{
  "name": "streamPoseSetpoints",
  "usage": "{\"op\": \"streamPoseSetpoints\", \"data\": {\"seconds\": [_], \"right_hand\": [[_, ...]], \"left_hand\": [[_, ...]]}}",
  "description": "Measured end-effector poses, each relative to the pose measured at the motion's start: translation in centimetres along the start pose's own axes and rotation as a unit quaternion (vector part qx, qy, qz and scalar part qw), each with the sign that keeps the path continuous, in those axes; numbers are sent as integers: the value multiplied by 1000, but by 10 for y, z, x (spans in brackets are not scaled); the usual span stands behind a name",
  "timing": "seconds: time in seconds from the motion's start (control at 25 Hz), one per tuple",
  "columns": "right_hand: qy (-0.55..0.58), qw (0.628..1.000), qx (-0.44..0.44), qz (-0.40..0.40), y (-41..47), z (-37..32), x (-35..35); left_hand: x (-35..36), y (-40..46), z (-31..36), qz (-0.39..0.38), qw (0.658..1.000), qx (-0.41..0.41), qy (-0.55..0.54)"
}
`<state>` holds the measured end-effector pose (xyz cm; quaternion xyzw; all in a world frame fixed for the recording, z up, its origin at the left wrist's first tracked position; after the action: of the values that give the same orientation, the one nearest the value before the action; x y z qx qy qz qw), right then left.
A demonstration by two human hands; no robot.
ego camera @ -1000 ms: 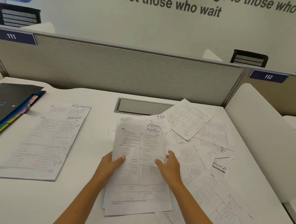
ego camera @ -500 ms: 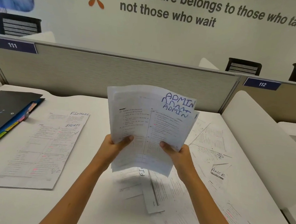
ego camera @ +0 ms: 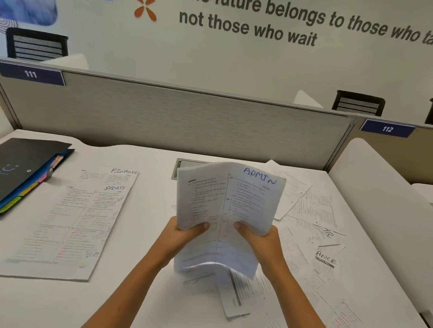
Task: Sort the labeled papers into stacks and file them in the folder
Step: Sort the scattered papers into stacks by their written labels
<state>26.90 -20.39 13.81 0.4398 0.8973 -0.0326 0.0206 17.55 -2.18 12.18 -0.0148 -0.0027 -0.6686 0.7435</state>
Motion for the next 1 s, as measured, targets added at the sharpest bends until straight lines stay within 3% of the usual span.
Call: {"op": "streamPoseSetpoints", "data": {"seconds": [0.16,0.32,0.48,0.72,1.0], "right_hand": [[35,999,3,39,0,3,4],[94,990,95,53,-10,44,22],[1,996,82,37,2,26,45],[-29,999,32,17,24,-1,134],[-62,992,105,10,23,50,272]], "left_hand": [[-4,-5,-4,28,999,5,-18],[-7,-22,-29,51,997,-47,25],[-35,-32,-20,52,998,-44,17],[-132,-82,-11,98,993,-59,-27],[-259,-163,-42,262,954,-99,103]]}}
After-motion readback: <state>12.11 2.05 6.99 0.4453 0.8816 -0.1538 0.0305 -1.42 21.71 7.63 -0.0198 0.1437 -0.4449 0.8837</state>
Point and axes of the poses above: each hand's wrist, its own y-axis towards the middle knuckle, its own x-axis out of the palm, z = x × y, the point moved 5 cm from there along y, towards the middle knuckle, and after that the axes turned 15 degrees about -z, right-handed, at the moved point
